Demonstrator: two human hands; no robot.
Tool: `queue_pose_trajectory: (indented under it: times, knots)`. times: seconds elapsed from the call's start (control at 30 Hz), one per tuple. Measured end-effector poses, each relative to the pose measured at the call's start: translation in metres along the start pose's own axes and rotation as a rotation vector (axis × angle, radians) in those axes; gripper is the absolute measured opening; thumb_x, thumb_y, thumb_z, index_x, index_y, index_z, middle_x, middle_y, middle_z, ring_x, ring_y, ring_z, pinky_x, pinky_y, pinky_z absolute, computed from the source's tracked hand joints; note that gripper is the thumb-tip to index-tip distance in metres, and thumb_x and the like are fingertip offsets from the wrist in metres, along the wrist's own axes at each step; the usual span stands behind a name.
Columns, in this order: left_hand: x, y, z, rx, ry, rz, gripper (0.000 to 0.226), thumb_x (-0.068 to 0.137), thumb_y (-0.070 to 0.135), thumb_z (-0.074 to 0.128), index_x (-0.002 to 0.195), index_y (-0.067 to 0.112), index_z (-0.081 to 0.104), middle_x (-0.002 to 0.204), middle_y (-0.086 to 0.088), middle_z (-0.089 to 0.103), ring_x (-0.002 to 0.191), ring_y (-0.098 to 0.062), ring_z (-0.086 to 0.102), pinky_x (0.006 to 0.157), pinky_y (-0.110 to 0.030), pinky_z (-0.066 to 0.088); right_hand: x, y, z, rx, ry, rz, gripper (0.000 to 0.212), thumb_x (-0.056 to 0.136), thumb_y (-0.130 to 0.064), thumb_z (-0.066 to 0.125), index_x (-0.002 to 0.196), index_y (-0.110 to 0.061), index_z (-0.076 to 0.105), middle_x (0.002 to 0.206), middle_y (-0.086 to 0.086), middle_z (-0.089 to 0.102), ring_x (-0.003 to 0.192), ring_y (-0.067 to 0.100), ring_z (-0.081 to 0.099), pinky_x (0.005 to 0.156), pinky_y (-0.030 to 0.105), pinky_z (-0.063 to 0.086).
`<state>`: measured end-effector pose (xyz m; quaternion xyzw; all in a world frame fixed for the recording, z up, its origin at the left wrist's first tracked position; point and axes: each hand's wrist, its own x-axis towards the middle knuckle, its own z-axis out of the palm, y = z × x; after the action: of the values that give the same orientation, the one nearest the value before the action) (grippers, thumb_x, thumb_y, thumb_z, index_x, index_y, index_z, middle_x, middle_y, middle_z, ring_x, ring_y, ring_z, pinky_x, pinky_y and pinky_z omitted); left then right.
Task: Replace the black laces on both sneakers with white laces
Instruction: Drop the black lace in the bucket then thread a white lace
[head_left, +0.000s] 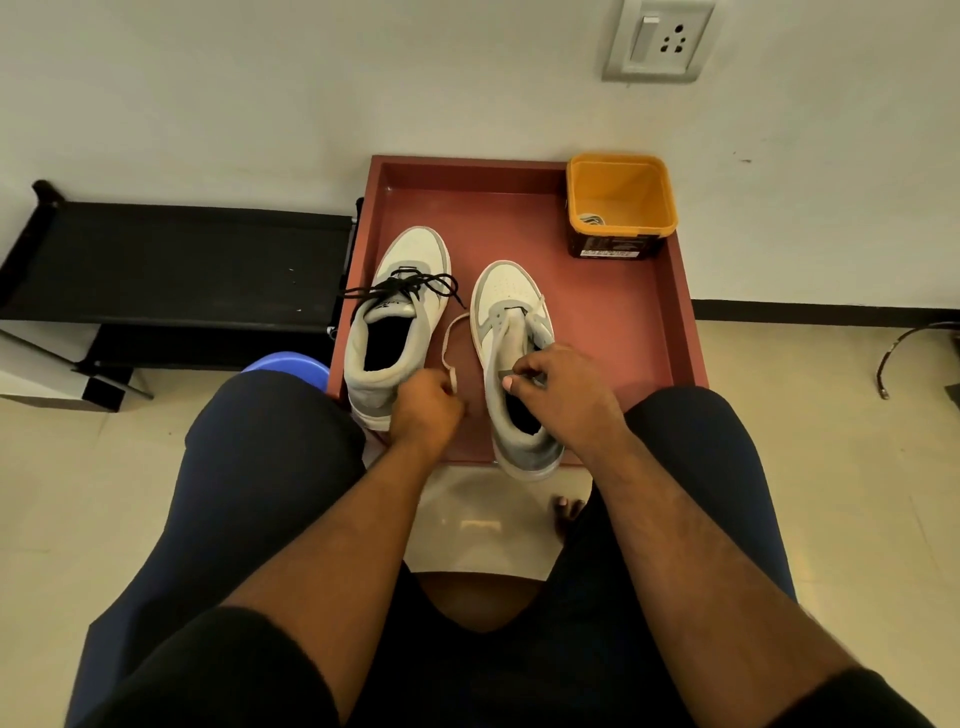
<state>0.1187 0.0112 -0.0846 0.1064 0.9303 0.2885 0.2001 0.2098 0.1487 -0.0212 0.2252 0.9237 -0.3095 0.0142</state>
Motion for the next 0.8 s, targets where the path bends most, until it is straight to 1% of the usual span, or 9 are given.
queue_pose_trajectory:
  times: [0.07,0.17,0.23,0.37,0.53,0.63,0.7,0.73,0.8]
  knots:
    - [0.002,0.019,-0.012,-0.342,0.02,-0.024,0.025,0.083,0.016,0.068,0.064,0.006,0.057,0.052,-0.003,0.048,0.046,-0.016,0.044,0.048,-0.023,0.033,0.0,-0.001,0.005,-0.046,0.027,-0.004,0.038,0.087,-0.053,0.058,0.098,-0.02,0.071,0.094,-0.001,0.058,0.086,0.014,0.053,0.073,0.027,0.041]
    - [0.018,0.062,-0.033,-0.667,-0.017,-0.084,0.017,0.092,0.017,0.059,0.078,0.008,0.056,0.057,-0.008,0.05,0.04,-0.018,0.044,0.038,-0.021,0.034,-0.006,-0.008,0.015,-0.227,-0.078,0.014,0.045,0.078,-0.066,0.061,0.086,-0.022,0.065,0.085,0.0,0.06,0.085,0.021,0.058,0.074,0.035,0.049]
    - [0.044,0.094,-0.046,-0.676,-0.026,-0.033,0.015,0.096,0.019,0.051,0.086,0.009,0.055,0.068,-0.01,0.054,0.047,-0.017,0.049,0.041,-0.021,0.039,-0.011,-0.012,0.017,-0.253,-0.115,0.033,0.037,0.08,-0.055,0.066,0.095,-0.021,0.066,0.091,0.002,0.064,0.094,0.023,0.056,0.08,0.038,0.05]
    - [0.103,0.168,-0.084,-0.581,0.025,0.147,0.018,0.101,0.021,0.041,0.092,0.013,0.053,0.084,-0.003,0.054,0.082,-0.018,0.049,0.074,-0.027,0.039,-0.012,-0.013,0.018,-0.207,-0.133,0.028,0.031,0.083,-0.045,0.066,0.101,-0.02,0.065,0.096,0.002,0.066,0.097,0.024,0.057,0.079,0.037,0.05]
    - [0.138,0.229,-0.132,-0.423,0.051,0.439,0.031,0.099,0.012,0.042,0.07,0.023,0.047,0.099,0.003,0.05,0.092,-0.007,0.044,0.063,-0.004,0.033,-0.019,-0.013,0.026,-0.233,-0.171,0.061,0.032,0.09,-0.038,0.059,0.115,-0.018,0.057,0.108,0.005,0.066,0.1,0.027,0.061,0.088,0.04,0.047]
    - [0.134,0.243,-0.154,-0.407,0.054,0.594,0.028,0.098,0.014,0.043,0.071,0.023,0.044,0.088,0.006,0.045,0.08,-0.002,0.041,0.067,-0.005,0.033,-0.017,-0.011,0.025,-0.279,-0.137,0.035,0.028,0.093,-0.034,0.05,0.117,-0.021,0.056,0.109,0.002,0.067,0.102,0.027,0.061,0.093,0.041,0.039]
    - [0.121,0.246,-0.162,-0.34,-0.027,0.689,0.022,0.097,0.019,0.047,0.075,0.021,0.052,0.086,0.005,0.052,0.082,-0.003,0.05,0.072,-0.005,0.038,-0.015,-0.011,0.024,-0.271,-0.137,0.045,0.025,0.093,-0.034,0.051,0.114,-0.022,0.056,0.107,0.0,0.067,0.101,0.026,0.061,0.093,0.04,0.038]
    - [0.113,0.243,-0.164,-0.291,-0.073,0.731,0.02,0.095,0.023,0.051,0.077,0.019,0.058,0.086,0.006,0.057,0.087,-0.003,0.056,0.081,-0.008,0.041,-0.014,-0.011,0.024,-0.257,-0.134,0.051,0.024,0.092,-0.035,0.052,0.112,-0.022,0.057,0.106,0.0,0.068,0.1,0.025,0.061,0.092,0.04,0.038]
    - [0.092,0.226,-0.162,-0.122,-0.082,0.781,0.019,0.09,0.034,0.059,0.078,0.02,0.064,0.084,0.011,0.065,0.092,-0.006,0.064,0.096,-0.031,0.045,-0.012,-0.011,0.024,-0.211,-0.112,0.069,0.023,0.09,-0.036,0.055,0.109,-0.023,0.058,0.103,-0.001,0.068,0.098,0.025,0.062,0.091,0.038,0.038]
